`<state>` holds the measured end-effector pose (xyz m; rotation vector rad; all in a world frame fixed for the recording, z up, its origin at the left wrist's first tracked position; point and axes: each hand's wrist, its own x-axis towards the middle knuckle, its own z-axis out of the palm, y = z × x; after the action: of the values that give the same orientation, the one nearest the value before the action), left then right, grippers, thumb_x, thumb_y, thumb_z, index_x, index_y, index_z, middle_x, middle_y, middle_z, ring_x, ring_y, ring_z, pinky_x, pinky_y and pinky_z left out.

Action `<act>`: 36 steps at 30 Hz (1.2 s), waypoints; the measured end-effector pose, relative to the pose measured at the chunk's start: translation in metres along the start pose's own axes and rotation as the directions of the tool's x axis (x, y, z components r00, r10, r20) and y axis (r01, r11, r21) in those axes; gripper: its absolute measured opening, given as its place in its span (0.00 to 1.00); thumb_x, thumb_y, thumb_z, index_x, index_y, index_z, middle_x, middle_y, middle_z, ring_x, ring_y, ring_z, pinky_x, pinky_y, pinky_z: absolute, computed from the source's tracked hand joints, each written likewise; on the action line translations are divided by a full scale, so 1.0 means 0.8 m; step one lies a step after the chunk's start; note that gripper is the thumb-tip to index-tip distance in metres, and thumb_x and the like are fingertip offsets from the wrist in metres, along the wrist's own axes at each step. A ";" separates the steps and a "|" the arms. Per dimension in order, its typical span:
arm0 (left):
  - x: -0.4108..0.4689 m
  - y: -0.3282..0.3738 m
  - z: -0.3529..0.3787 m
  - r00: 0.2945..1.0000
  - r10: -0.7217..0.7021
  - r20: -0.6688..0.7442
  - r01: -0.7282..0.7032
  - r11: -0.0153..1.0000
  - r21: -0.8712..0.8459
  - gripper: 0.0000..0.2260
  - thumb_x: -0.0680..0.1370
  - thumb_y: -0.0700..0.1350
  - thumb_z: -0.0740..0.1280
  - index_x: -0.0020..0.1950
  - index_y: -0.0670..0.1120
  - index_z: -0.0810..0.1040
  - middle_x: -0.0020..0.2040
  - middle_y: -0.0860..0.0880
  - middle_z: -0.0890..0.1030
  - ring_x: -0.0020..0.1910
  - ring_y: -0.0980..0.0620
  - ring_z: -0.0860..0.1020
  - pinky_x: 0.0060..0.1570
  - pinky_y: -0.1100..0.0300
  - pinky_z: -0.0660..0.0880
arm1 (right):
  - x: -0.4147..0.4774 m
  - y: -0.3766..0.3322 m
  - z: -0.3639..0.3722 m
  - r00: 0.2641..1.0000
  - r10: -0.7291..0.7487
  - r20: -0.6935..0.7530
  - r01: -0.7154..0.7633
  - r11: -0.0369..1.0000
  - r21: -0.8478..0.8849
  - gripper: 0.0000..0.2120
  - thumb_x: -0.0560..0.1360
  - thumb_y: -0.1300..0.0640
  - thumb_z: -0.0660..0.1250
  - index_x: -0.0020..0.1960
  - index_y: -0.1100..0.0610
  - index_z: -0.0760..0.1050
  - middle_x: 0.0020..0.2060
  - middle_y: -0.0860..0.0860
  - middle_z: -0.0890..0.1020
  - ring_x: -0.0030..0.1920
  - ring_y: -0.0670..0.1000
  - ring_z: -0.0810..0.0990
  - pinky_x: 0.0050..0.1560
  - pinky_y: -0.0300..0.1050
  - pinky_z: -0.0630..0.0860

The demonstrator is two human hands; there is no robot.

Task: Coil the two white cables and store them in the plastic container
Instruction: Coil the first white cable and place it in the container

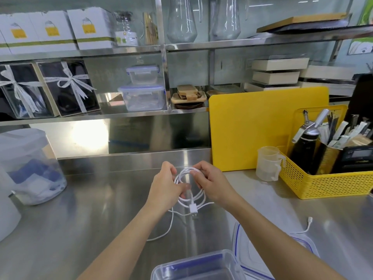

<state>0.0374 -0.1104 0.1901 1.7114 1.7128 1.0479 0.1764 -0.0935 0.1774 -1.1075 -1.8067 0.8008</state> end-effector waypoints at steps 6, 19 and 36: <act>0.004 -0.015 0.012 0.979 0.067 -0.191 -0.040 0.989 0.143 0.06 0.76 0.37 0.59 0.48 0.45 0.62 0.41 0.44 0.76 0.36 0.43 0.76 0.32 0.60 0.71 | -0.002 -0.015 0.012 0.995 -0.074 0.071 0.078 0.995 -0.065 0.05 0.78 0.54 0.59 0.46 0.54 0.72 0.33 0.43 0.74 0.33 0.44 0.72 0.35 0.39 0.71; 0.005 -0.033 -0.011 0.769 -0.345 0.538 0.639 0.426 -0.640 0.11 0.75 0.29 0.56 0.49 0.37 0.77 0.48 0.37 0.77 0.49 0.37 0.76 0.55 0.43 0.72 | -0.004 0.004 0.012 0.898 -0.404 0.174 0.438 0.783 -0.442 0.12 0.76 0.54 0.56 0.52 0.57 0.76 0.41 0.54 0.83 0.40 0.53 0.76 0.45 0.43 0.65; 0.000 -0.048 -0.008 0.603 -0.339 0.722 0.796 0.317 -0.516 0.06 0.75 0.38 0.63 0.42 0.39 0.79 0.39 0.43 0.82 0.43 0.48 0.77 0.42 0.50 0.73 | -0.015 0.033 0.010 0.959 -0.276 -0.071 0.245 0.927 -0.284 0.13 0.71 0.57 0.60 0.44 0.63 0.80 0.35 0.39 0.69 0.34 0.39 0.68 0.37 0.29 0.65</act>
<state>0.0091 -0.1080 0.1632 0.5124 1.0360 0.7205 0.1819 -0.0948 0.1476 -1.0291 -1.9583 0.3323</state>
